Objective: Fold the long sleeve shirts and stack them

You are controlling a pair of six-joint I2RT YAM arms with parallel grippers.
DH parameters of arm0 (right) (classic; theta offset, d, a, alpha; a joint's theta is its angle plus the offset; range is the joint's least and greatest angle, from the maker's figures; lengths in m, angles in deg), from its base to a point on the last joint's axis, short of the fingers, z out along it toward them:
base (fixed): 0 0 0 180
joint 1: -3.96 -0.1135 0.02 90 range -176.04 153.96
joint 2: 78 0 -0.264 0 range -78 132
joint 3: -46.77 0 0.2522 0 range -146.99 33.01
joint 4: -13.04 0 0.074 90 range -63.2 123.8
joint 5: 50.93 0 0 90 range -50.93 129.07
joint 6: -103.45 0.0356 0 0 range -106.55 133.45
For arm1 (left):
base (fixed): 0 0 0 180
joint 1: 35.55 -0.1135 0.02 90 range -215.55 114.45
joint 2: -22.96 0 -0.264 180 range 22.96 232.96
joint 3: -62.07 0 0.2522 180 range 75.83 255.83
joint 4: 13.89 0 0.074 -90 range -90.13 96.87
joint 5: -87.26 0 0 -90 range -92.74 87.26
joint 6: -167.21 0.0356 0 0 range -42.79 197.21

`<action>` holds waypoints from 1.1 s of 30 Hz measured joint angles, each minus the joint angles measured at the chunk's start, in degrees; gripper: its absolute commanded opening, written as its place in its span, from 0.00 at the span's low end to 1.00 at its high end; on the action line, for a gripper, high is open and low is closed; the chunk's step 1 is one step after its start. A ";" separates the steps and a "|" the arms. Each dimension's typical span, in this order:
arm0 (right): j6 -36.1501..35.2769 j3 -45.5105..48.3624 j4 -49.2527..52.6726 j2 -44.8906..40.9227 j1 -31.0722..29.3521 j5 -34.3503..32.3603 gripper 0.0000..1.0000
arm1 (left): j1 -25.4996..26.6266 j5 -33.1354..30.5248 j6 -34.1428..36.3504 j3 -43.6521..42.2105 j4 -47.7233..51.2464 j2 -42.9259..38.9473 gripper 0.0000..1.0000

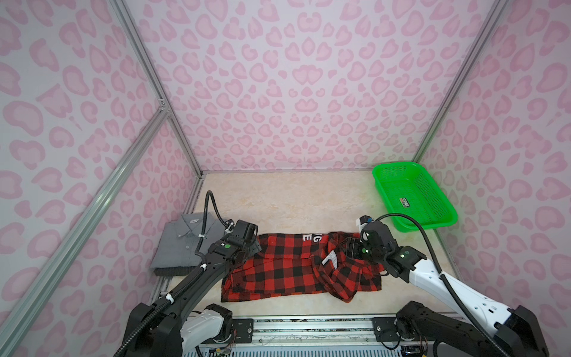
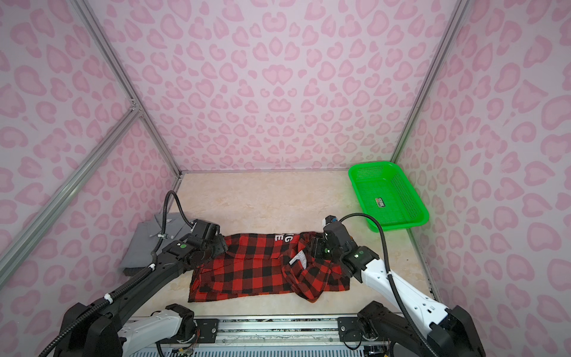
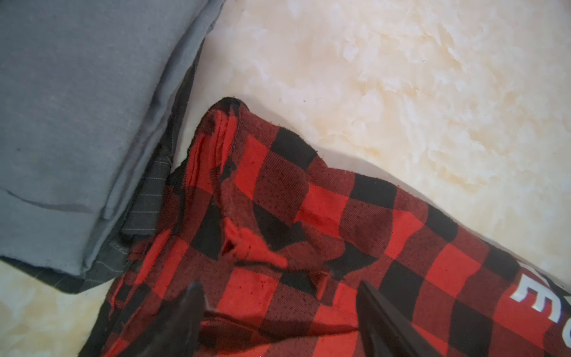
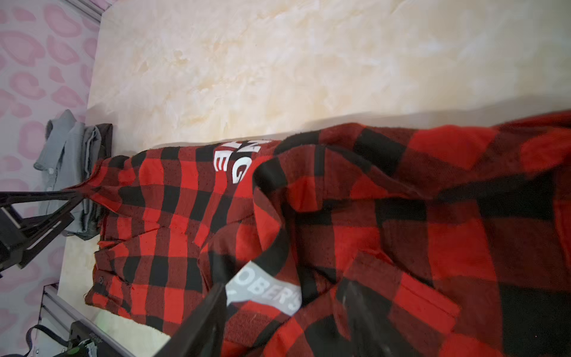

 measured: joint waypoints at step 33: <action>13.75 19.98 11.63 -32.54 -4.37 -7.82 0.29 | 0.00 2.36 0.09 6.75 12.70 -4.72 0.89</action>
